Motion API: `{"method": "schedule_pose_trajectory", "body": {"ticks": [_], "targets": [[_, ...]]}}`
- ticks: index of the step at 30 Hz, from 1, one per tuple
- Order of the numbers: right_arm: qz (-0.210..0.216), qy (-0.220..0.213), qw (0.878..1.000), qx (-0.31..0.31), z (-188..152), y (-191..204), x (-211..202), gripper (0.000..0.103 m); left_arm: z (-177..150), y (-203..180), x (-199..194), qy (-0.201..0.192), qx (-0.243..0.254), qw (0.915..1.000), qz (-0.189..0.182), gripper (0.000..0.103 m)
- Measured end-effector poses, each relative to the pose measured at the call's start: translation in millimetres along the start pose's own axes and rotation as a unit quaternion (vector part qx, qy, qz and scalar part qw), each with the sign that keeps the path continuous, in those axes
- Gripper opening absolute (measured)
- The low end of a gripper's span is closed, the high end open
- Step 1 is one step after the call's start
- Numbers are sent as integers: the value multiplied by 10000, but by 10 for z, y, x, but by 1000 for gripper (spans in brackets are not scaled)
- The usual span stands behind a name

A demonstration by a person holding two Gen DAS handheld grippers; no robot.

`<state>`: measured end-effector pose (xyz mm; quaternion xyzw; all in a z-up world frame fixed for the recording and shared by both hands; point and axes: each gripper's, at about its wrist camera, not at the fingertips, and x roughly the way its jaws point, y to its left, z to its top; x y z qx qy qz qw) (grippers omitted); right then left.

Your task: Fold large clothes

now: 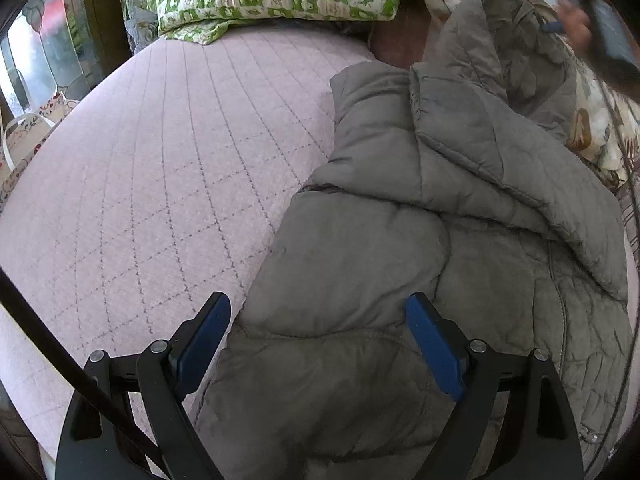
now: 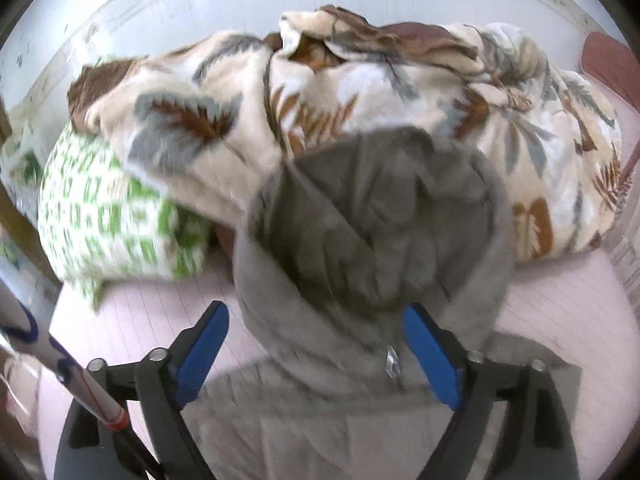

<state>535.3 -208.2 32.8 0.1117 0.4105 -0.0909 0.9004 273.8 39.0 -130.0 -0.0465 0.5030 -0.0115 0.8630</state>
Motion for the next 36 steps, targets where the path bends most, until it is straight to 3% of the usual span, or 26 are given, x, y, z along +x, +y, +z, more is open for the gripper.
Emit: {"method": "schedule_pose_trajectory", "body": {"ticks": [5,10,12,13,14,15,22,27,30,33,36], "targets": [[-177,9,9998,120,215,183,382,94,-2,-21,67,75,33,10000,-9,89],[-549,47,9985,23,190,290,699,93,13,-1,111,127,1,9999,-73,89],[-627,-44,9980,-55,187,298,702,86,17,1,126,155,-35,9998,-94,89],[-527,11,9985,-125,189,301,696,59,19,3,127,159,-45,9998,-97,89],[-401,149,9989,-171,189,304,695,14,20,4,125,161,-48,9998,-94,89],[-322,274,9989,-216,186,306,660,9,20,4,122,163,-50,9998,-90,89],[-313,-122,9963,-792,-125,278,-398,7,20,124,-114,-99,-219,9996,-174,89],[-30,-111,9956,-926,-631,111,-1163,7,-21,294,-333,-352,-373,9986,-123,89],[278,11,9965,-792,-1127,-82,-1550,6,-27,398,-404,-421,-513,9977,-118,89],[434,216,9965,-674,-1688,-254,-1705,6,-17,501,-438,-472,-682,9965,-137,89],[397,627,9963,-425,-2116,-384,-1471,6,-2,557,-443,-512,-795,9955,-75,89]]}}
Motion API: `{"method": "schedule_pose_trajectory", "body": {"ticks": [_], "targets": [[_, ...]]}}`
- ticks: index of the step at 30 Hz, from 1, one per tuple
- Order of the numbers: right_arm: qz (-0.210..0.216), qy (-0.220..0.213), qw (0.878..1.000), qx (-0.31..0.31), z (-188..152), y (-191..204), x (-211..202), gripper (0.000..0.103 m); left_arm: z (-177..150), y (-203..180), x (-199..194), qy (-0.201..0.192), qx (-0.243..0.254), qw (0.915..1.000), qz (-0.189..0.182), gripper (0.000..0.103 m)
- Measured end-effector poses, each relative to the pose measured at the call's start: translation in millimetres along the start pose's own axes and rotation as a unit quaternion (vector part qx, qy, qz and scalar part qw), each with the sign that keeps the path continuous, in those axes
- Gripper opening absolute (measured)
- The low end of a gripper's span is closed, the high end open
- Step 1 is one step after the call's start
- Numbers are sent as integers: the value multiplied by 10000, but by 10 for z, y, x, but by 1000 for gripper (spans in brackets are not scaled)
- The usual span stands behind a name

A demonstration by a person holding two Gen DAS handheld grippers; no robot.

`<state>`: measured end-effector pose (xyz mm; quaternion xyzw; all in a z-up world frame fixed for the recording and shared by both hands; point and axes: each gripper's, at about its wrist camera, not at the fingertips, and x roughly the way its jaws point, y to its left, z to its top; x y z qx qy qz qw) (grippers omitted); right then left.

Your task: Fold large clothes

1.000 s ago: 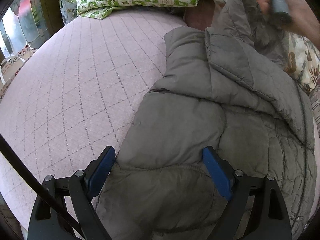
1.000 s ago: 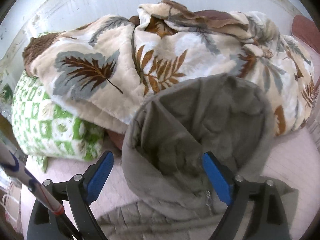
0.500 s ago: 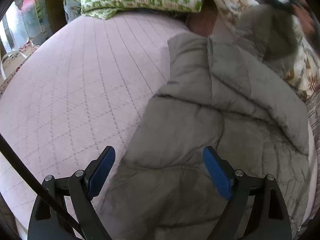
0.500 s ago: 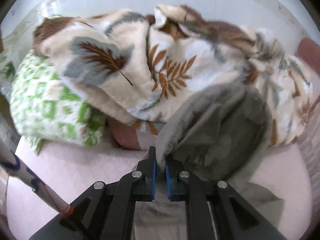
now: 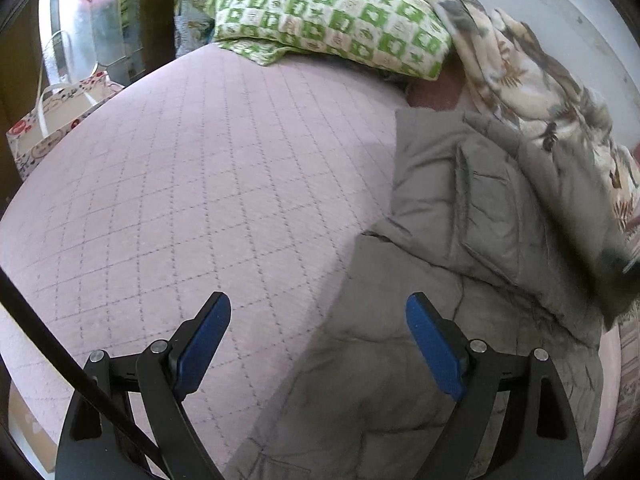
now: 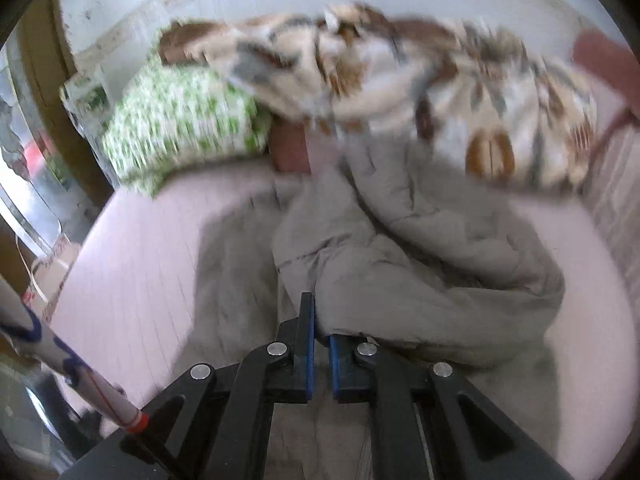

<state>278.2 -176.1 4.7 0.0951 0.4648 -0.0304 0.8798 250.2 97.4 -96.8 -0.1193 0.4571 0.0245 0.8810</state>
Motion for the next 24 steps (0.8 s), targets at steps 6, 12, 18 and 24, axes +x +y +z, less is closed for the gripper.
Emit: {"method": "schedule_pose_trajectory", "body": {"ticks": [6,12,18,24], "targets": [[-412,386,9973,468,-105,-146,710,6,-30,3,1,14,30,10000,68,89],[-582,663,9950,461,-86,-118,1062,6,-1,-29,-7,-53,102,9999,128,89],[-554,326,9972,383,-167,-183,716,37,2,-67,-12,-54,189,9997,115,89],[-391,-10,9992,5,-352,-230,44,50,-26,-54,-30,-111,144,9997,141,89]]}}
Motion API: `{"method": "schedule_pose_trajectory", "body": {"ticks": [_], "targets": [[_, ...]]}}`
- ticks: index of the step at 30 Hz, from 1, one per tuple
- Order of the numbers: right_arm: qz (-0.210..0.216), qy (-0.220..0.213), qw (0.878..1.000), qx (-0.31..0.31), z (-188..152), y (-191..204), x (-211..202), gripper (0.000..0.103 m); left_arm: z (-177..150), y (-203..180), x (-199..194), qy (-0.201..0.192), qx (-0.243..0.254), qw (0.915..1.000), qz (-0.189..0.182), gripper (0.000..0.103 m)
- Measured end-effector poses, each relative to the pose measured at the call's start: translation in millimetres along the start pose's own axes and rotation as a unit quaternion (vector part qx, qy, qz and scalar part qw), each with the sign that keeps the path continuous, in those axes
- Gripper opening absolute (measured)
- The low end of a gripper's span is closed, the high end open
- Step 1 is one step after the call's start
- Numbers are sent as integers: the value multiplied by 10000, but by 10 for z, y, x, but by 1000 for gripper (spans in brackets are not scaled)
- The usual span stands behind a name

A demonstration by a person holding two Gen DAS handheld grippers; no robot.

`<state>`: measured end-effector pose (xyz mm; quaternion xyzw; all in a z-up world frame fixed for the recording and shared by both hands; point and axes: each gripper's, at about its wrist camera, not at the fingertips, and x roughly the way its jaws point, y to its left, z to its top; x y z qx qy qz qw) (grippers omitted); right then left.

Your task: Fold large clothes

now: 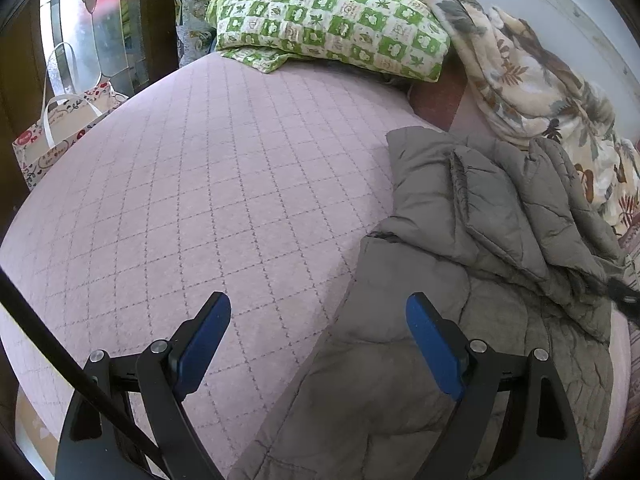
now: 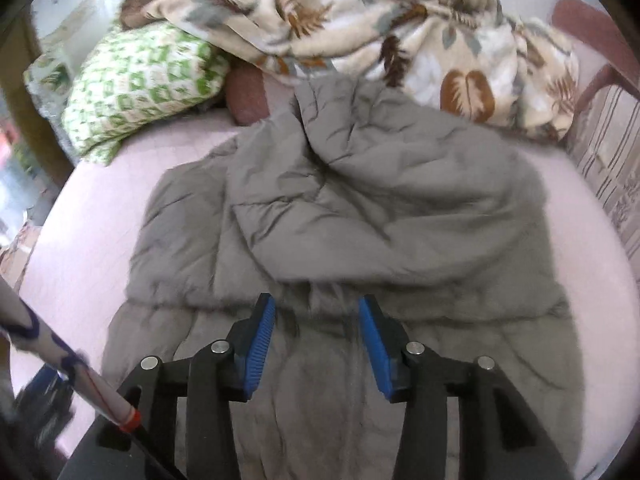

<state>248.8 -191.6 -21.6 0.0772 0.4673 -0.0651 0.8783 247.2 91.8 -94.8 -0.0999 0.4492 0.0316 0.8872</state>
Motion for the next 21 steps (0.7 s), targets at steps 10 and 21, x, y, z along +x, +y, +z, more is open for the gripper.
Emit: {"method": "schedule_pose_trajectory", "body": {"ticks": [10,21], "targets": [[-770,-767,9937,267,635,-405,-447,61,-30,-78,-46,-165,119,9998,-18,89],[-861,668,9903,867,684,-614,955,61,32,-74,26,-25,103,9999,-94,89]]}}
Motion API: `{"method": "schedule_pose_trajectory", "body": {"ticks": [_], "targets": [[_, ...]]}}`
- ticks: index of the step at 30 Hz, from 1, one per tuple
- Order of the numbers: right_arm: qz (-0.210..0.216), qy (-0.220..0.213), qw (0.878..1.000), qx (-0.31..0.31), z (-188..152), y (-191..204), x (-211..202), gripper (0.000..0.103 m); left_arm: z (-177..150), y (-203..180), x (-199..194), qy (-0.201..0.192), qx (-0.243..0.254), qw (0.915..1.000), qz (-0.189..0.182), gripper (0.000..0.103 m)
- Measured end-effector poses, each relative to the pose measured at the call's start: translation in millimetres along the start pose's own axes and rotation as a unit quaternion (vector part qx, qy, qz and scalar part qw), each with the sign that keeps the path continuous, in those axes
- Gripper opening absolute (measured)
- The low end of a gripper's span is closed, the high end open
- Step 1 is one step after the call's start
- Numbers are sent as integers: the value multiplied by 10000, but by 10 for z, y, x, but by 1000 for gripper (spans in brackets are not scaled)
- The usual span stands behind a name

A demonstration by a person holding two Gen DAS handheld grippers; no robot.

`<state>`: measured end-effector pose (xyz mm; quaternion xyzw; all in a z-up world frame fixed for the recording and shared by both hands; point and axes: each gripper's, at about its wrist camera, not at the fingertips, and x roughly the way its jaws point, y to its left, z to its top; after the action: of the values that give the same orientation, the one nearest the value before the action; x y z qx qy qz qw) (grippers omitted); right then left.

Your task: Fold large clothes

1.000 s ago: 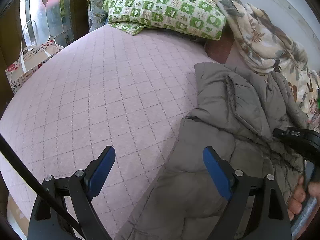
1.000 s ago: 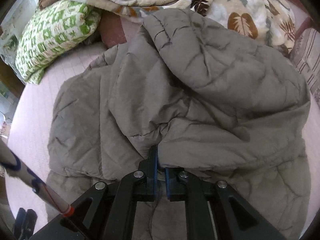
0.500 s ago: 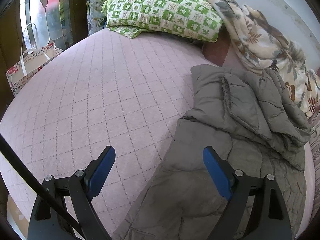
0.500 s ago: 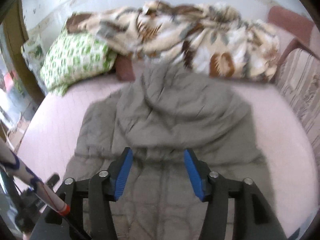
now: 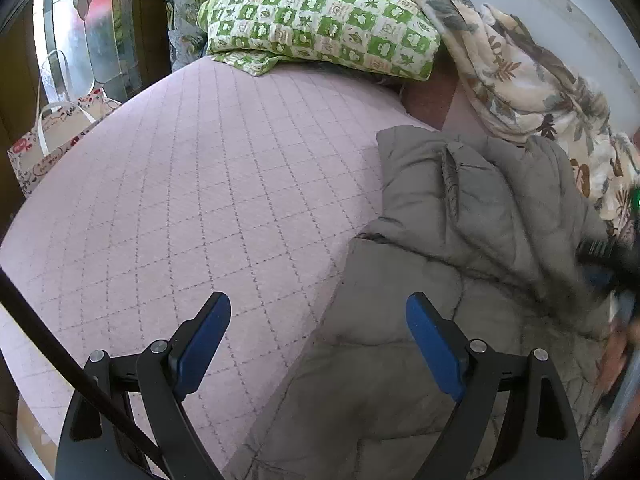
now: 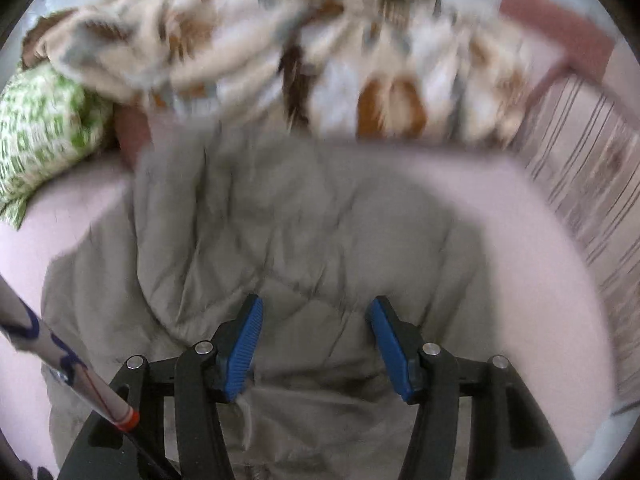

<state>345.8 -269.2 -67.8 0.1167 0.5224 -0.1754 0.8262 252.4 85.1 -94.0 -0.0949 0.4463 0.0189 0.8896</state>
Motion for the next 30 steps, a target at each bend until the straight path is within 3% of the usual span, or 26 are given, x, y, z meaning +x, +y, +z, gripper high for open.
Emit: {"method": "schedule_pose_trajectory", "body": {"ticks": [4,8,14,16,21,23,24,30], "targets": [[286,310,9983,-400,-485,105,46,61,-15,-7,-3,31,-1,10000,-51,89],[312,321,9970,-630,-521,95,-161,61,-54,-4,-31,20,42,10000,-28,89],[413,-874,9942,-471,-368,94,-871,61,-23,52,-29,15,-107,9999,-21,89],[442,-1030,9921,-555,-279,221,-950,61,-25,45,-16,59,-98,9999,-33,89],[504,-593,9946,-692,-164,498,-530,61,-19,26,-78,-28,-29,10000,68,89],[753,157,9942,-748,-256,527,-147,61,-46,23,-127,-92,-14,9999,66,89],[760,201,9942,-734,-291,510,-103,61,-63,14,-143,-111,13,9999,74,89],[1249,-754,9872,-636,-570,-28,-615,61,-254,-165,-324,-230,264,9992,-196,89]]}}
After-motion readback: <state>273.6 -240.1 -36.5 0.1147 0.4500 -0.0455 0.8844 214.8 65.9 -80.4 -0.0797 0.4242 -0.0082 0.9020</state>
